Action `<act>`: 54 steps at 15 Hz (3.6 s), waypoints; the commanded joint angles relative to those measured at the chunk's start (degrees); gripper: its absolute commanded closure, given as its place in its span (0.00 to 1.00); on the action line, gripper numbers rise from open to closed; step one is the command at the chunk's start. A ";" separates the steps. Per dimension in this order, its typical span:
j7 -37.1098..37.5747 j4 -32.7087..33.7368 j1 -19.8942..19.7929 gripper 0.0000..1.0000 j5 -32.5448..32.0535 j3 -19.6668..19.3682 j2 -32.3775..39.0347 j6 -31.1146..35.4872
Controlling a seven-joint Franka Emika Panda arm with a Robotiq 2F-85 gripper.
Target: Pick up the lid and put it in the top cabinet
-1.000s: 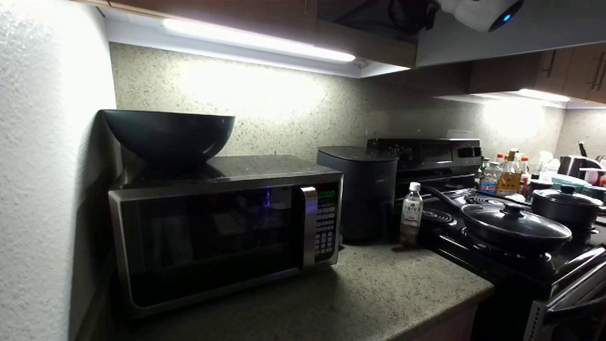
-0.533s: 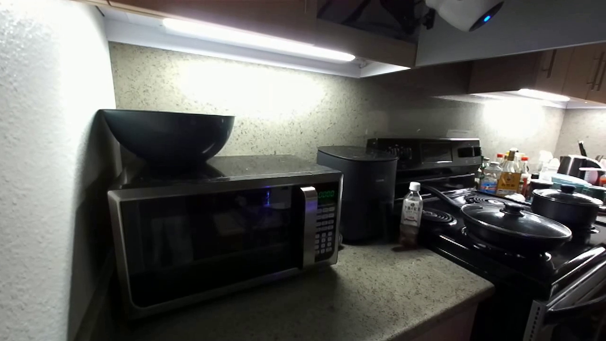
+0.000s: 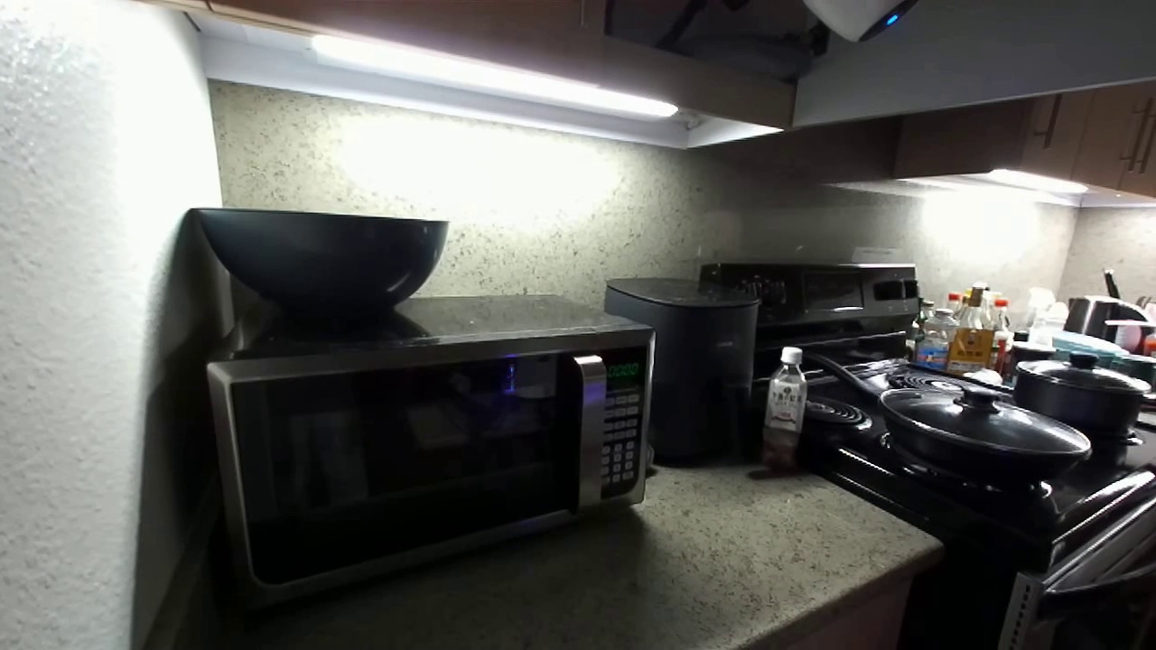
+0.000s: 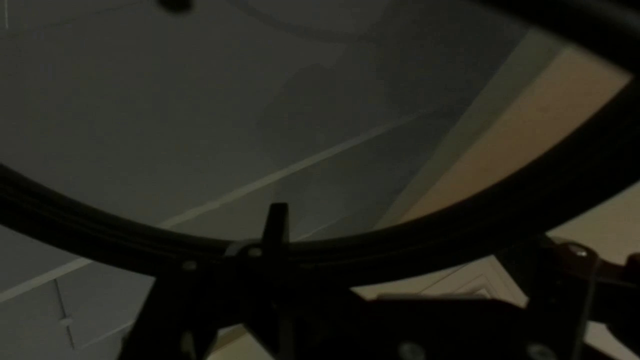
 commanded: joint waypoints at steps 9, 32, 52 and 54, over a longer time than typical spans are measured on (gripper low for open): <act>2.96 5.42 1.61 0.00 -5.77 0.06 7.42 12.60; 24.64 -1.86 0.92 0.00 -30.15 -2.86 -6.55 12.50; 88.99 -7.13 1.10 0.00 -78.81 -2.88 -6.12 15.89; 89.21 -7.37 1.22 0.00 -78.81 -2.82 -5.50 15.94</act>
